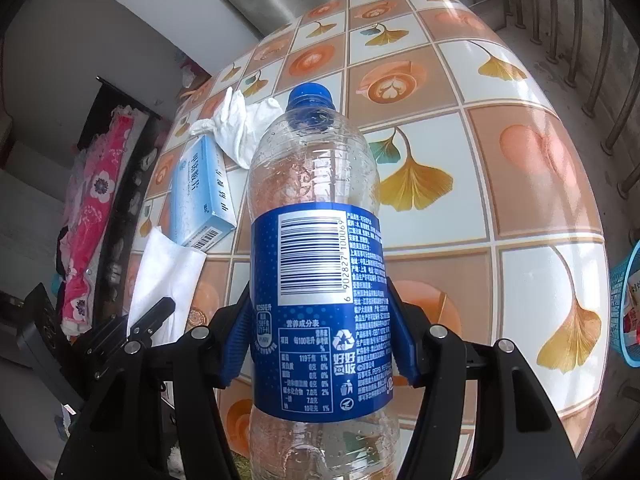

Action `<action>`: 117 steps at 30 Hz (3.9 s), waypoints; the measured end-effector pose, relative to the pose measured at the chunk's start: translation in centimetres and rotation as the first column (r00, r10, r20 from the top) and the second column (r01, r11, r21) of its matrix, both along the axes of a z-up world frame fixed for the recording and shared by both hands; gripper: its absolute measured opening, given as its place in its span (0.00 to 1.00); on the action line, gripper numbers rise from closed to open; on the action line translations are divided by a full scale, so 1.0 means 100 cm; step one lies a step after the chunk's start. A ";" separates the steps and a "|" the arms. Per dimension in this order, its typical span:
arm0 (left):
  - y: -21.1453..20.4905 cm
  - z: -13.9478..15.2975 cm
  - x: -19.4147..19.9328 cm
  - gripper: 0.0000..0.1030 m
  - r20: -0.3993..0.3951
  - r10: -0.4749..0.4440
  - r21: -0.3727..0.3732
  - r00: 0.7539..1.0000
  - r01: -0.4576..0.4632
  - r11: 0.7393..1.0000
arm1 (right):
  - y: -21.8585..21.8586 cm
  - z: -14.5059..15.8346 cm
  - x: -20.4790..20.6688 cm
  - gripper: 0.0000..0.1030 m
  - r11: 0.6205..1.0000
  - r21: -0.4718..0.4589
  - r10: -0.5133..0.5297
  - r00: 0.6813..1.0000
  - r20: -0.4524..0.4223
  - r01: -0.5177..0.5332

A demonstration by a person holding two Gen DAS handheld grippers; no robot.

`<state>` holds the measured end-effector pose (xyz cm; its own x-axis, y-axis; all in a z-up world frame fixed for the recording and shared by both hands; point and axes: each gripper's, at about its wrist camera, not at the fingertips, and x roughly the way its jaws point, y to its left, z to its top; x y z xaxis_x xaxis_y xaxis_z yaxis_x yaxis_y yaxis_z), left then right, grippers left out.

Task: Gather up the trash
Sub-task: 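Lift the tissue sheet off the table with the left tool, then carry the Pepsi bottle and tissue sheet over the blue wastebasket with both tools, then open both tools to drop the bottle and tissue into the wastebasket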

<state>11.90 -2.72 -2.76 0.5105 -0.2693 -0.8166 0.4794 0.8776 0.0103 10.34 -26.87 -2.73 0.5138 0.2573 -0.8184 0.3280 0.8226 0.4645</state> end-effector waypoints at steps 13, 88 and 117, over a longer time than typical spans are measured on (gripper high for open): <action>-0.005 0.012 -0.009 0.01 0.035 -0.008 0.006 0.999 0.008 1.000 | -0.005 0.005 -0.011 0.56 1.000 0.007 -0.008 1.000 0.021 0.008; -0.219 0.090 -0.070 0.01 0.207 -0.441 -0.014 0.873 0.453 0.891 | -0.139 0.044 -0.231 0.56 0.902 0.090 -0.431 0.879 0.205 0.421; -0.583 -0.092 -0.080 0.53 -0.476 -0.569 -0.274 0.670 0.502 0.820 | -0.359 -0.163 -0.388 0.64 0.298 0.354 -0.912 0.374 -0.168 0.886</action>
<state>3.93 -61.05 -11.95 -0.2394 -0.4659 -0.8518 0.7674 0.4466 -0.4600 -28.50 -62.79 -19.01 0.6435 -0.1616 -0.7482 0.7250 -0.1850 0.6635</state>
